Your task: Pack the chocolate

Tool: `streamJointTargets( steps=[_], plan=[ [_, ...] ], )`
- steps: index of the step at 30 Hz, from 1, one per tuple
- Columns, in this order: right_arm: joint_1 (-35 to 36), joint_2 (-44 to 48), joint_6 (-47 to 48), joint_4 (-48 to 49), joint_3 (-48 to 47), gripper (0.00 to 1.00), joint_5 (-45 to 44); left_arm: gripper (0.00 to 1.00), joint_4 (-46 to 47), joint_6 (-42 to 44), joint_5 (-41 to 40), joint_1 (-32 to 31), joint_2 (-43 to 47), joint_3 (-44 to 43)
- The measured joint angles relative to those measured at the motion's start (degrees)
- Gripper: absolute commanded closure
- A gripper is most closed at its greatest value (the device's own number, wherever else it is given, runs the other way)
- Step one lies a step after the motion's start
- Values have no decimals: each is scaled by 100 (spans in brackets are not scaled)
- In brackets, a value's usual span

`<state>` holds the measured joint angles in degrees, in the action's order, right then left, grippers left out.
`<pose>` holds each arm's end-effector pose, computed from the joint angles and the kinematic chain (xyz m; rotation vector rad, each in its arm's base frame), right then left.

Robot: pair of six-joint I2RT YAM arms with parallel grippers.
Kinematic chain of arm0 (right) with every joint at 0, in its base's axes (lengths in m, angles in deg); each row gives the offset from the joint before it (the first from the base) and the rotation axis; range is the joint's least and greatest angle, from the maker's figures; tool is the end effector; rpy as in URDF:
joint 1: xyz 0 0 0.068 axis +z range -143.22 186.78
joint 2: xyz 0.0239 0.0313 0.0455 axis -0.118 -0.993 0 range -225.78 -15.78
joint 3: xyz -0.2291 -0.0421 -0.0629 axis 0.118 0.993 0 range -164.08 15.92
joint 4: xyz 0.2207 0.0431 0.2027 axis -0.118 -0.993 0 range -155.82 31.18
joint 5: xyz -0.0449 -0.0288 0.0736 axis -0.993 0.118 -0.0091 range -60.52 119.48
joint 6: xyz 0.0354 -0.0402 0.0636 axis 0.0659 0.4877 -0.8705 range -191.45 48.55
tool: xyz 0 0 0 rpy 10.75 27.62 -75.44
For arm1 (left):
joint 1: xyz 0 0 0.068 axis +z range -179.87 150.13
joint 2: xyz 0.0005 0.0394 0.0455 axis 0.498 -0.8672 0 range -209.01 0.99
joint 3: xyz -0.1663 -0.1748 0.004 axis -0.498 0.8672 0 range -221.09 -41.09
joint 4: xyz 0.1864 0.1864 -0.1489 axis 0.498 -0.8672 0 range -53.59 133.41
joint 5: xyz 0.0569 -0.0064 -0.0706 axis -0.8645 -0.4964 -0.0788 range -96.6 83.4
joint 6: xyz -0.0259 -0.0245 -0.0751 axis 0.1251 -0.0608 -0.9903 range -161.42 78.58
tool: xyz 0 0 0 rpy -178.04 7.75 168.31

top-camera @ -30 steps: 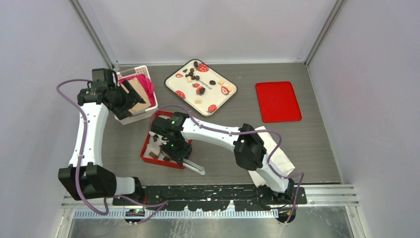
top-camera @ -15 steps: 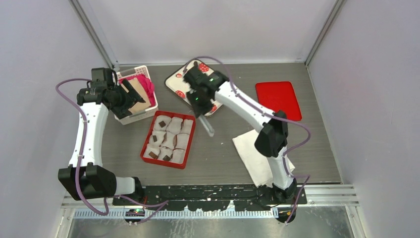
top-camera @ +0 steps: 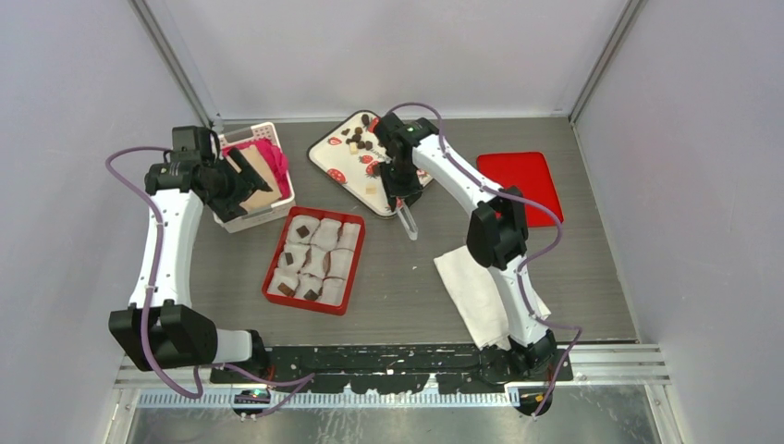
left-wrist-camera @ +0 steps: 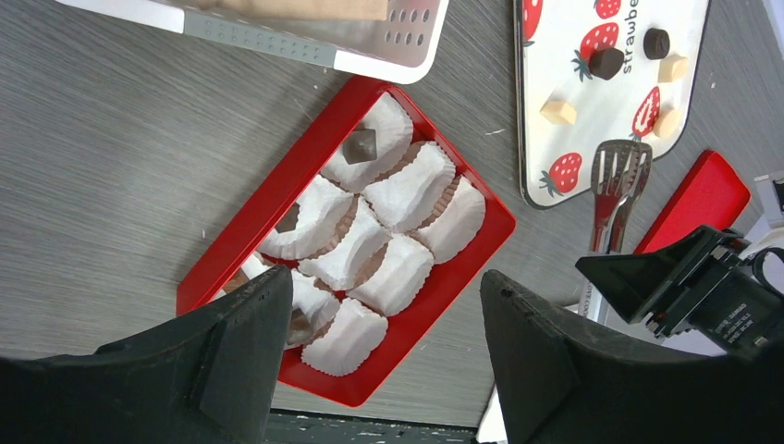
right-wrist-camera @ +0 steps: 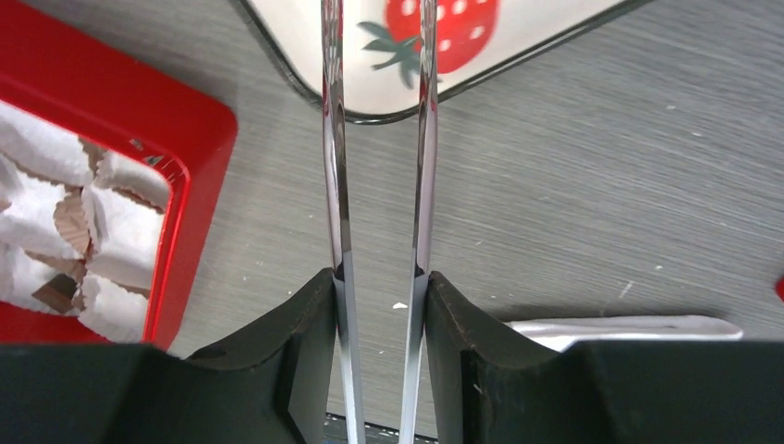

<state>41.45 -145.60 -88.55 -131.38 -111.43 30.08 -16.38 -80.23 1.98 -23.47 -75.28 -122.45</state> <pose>0.4083 0.2834 0.1970 -0.4458 2.8713 0.1802 0.3308 0.0263 0.3046 -0.9274 2.3871 -0.4119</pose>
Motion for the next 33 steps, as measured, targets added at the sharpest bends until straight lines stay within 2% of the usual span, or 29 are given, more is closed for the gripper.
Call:
streamJointTargets(
  steps=[6,12,17,33],
  plan=[
    [103,-83,131,-35,0,52,363,25,4,-20,-2,0,-133,0],
    [90,-271,225,-94,0,51,662,25,42,-31,-2,0,-216,-11],
    [90,-498,214,-79,-37,51,623,25,46,-81,-4,0,-262,-26],
    [243,-1300,146,61,-1010,50,417,25,90,-122,-59,0,-317,-127]
  ],
)
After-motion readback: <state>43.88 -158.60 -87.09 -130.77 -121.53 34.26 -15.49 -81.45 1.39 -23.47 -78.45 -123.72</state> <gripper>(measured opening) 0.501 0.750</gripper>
